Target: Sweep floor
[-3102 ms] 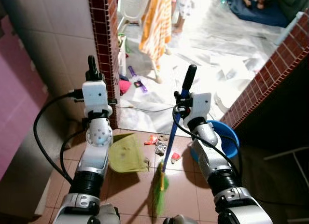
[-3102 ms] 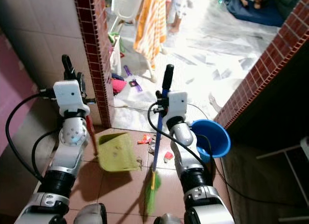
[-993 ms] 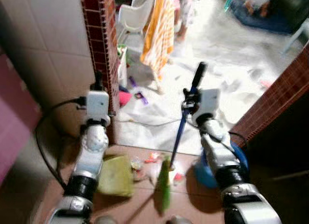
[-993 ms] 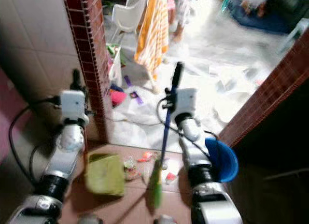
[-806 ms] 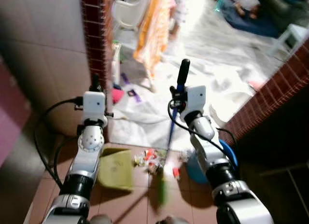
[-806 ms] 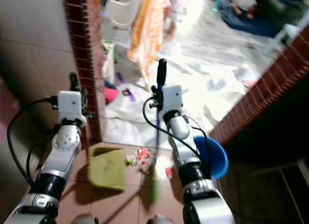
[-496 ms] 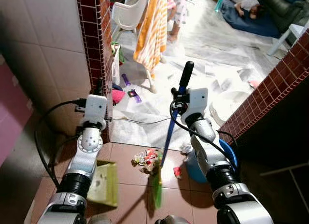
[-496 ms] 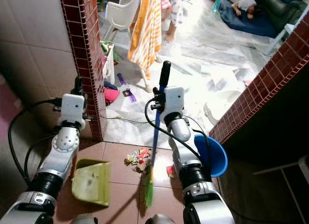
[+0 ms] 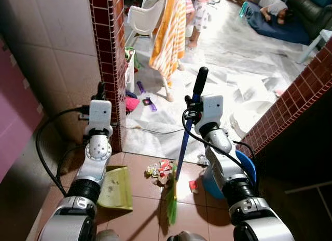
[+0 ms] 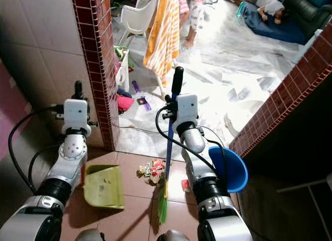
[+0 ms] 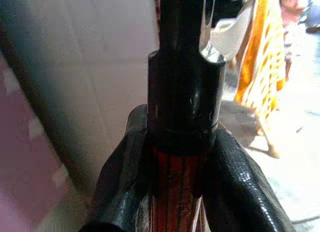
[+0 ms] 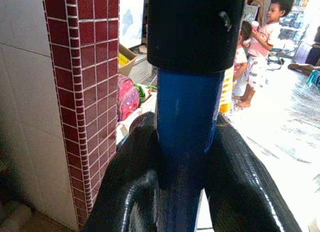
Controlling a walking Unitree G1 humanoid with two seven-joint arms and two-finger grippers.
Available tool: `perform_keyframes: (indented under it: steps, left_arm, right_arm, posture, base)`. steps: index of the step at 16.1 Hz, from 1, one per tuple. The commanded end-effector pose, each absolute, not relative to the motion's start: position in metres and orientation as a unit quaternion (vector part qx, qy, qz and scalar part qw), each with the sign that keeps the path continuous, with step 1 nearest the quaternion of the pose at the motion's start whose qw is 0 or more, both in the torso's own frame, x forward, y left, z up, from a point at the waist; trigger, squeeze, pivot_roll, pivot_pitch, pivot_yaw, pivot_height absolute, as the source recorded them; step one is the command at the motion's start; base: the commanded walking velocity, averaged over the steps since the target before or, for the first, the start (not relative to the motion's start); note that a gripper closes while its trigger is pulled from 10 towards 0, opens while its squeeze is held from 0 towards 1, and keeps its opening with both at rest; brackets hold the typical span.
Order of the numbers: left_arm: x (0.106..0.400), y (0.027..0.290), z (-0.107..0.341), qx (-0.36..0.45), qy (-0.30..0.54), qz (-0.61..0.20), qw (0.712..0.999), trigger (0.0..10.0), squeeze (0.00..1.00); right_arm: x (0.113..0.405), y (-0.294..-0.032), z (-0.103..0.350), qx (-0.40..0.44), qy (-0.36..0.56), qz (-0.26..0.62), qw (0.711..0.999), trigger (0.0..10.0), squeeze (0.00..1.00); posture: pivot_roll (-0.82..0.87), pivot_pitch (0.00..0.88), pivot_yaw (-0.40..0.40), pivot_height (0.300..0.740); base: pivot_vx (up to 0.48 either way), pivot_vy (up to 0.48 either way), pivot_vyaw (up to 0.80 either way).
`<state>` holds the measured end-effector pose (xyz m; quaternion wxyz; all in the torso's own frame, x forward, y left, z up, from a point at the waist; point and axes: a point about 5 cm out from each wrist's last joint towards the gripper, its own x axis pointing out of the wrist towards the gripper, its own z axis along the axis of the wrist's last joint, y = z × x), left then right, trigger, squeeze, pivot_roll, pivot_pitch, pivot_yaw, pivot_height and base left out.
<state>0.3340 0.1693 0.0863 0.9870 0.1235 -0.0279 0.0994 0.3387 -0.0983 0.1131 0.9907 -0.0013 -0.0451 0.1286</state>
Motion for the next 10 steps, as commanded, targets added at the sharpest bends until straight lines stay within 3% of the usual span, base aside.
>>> perform_keyframes:
  steps: [1,7,10]
  left_arm:
    - [0.339,0.16,0.092,0.11,-0.041,0.099,0.988,10.0,0.0]
    - [0.343,0.135,0.077,0.101,0.012,0.062,0.993,10.0,0.0]
    - [0.341,0.127,0.069,0.102,0.03,0.039,0.994,10.0,0.0]
  right_arm:
    - [0.342,-0.102,0.126,-0.009,-0.071,0.122,0.99,10.0,0.0]
    - [0.341,-0.104,0.129,-0.018,-0.08,0.122,0.989,10.0,0.0]
    - [0.339,-0.095,0.129,0.033,-0.067,0.167,0.983,10.0,0.0]
  posture:
    - [-0.05,0.018,-0.112,0.74]
    - [-0.08,0.012,-0.107,0.74]
    - [-0.1,0.009,-0.098,0.74]
  base:
    - [0.0,0.0,0.0]
    - [0.0,0.0,0.0]
    - [0.0,0.0,0.0]
